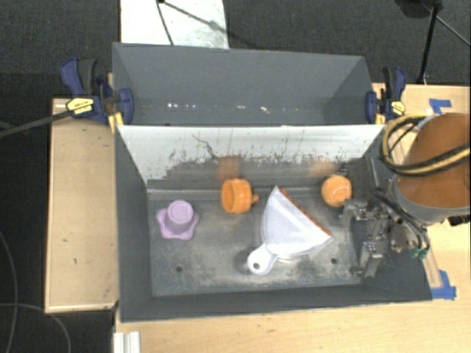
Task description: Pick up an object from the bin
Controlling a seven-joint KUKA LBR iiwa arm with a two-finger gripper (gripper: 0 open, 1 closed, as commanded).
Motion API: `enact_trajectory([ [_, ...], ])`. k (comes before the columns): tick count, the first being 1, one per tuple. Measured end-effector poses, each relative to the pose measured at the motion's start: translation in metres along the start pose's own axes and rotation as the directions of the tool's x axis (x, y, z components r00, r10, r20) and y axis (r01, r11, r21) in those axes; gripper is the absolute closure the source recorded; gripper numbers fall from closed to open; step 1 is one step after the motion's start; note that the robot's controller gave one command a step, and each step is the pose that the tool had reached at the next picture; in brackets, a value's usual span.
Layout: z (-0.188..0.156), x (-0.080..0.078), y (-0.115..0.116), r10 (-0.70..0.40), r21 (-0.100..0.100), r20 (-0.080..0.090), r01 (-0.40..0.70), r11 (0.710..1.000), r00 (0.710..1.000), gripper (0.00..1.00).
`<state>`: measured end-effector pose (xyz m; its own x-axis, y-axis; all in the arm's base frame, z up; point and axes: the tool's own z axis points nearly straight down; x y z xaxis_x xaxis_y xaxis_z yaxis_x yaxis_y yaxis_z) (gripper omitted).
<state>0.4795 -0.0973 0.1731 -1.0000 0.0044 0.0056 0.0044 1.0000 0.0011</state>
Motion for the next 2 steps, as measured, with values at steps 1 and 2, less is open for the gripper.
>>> enact_trajectory([
  [1, -0.004, -0.002, 0.0, -0.004, 0.002, 0.008, 0.004, 1.0, 1.0, 0.0],
  [2, 0.038, -0.019, 0.016, -0.044, 0.004, 0.017, 0.044, 0.999, 0.999, 0.0],
])
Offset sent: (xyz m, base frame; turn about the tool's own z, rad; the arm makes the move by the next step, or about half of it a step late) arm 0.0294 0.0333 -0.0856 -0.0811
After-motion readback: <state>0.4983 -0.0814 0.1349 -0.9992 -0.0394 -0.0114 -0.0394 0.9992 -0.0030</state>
